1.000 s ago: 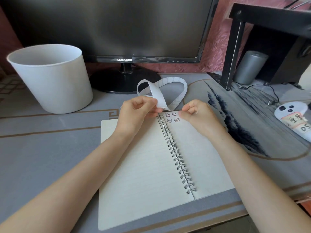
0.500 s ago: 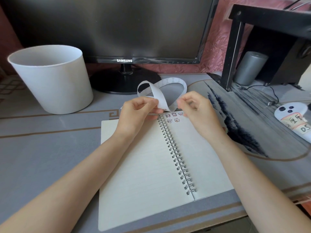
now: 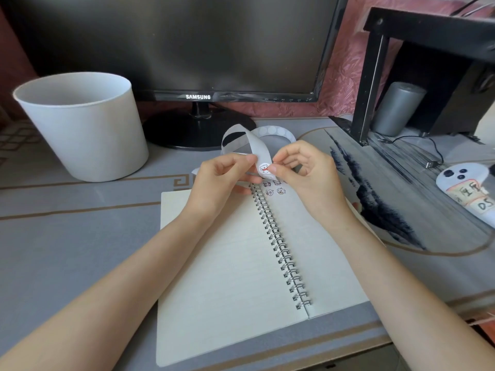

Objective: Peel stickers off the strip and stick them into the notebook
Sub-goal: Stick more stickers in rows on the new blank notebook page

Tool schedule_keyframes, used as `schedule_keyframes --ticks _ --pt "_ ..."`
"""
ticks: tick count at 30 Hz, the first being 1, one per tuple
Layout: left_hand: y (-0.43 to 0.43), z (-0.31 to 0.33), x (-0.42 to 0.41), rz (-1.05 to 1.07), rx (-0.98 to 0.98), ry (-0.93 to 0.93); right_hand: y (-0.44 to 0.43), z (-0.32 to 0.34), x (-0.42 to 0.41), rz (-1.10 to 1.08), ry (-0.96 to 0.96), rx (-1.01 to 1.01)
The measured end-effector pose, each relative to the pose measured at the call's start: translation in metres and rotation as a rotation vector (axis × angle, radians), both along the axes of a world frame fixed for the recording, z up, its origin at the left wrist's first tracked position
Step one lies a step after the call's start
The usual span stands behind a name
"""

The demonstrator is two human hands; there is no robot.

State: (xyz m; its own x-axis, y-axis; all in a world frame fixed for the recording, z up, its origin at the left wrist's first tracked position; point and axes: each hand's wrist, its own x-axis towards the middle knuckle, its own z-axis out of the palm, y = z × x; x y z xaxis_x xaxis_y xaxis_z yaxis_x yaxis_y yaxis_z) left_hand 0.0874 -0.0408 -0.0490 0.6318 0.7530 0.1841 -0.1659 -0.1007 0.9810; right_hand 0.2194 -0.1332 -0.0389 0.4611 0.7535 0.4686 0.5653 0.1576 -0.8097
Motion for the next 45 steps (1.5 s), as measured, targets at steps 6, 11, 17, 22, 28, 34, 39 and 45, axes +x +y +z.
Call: schedule_keyframes --ticks 6,11,17,22,28,34,39,45 --pt "0.002 -0.004 0.0 -0.03 0.058 0.035 -0.001 0.0 -0.001 0.01 -0.014 -0.022" --pt "0.002 -0.004 0.0 -0.037 0.073 0.035 -0.002 0.0 -0.002 -0.004 -0.033 -0.052" --pt "0.002 -0.004 0.0 -0.033 0.081 0.046 -0.002 0.0 -0.004 -0.016 -0.045 -0.062" --pt "0.003 -0.004 -0.001 -0.028 0.087 0.062 -0.003 0.002 -0.004 -0.011 -0.041 -0.054" --pt "0.002 -0.004 -0.001 -0.03 0.097 0.069 -0.002 0.001 -0.003 -0.027 -0.052 -0.08" --pt "0.001 -0.003 0.001 -0.002 0.064 0.065 0.0 -0.005 0.001 -0.025 -0.199 -0.091" --pt "0.002 -0.004 0.001 0.029 0.013 0.044 -0.003 -0.001 0.0 0.068 -0.224 -0.034" --pt "0.003 -0.006 0.001 0.045 -0.019 0.031 -0.007 0.008 0.01 -0.015 0.083 -0.12"
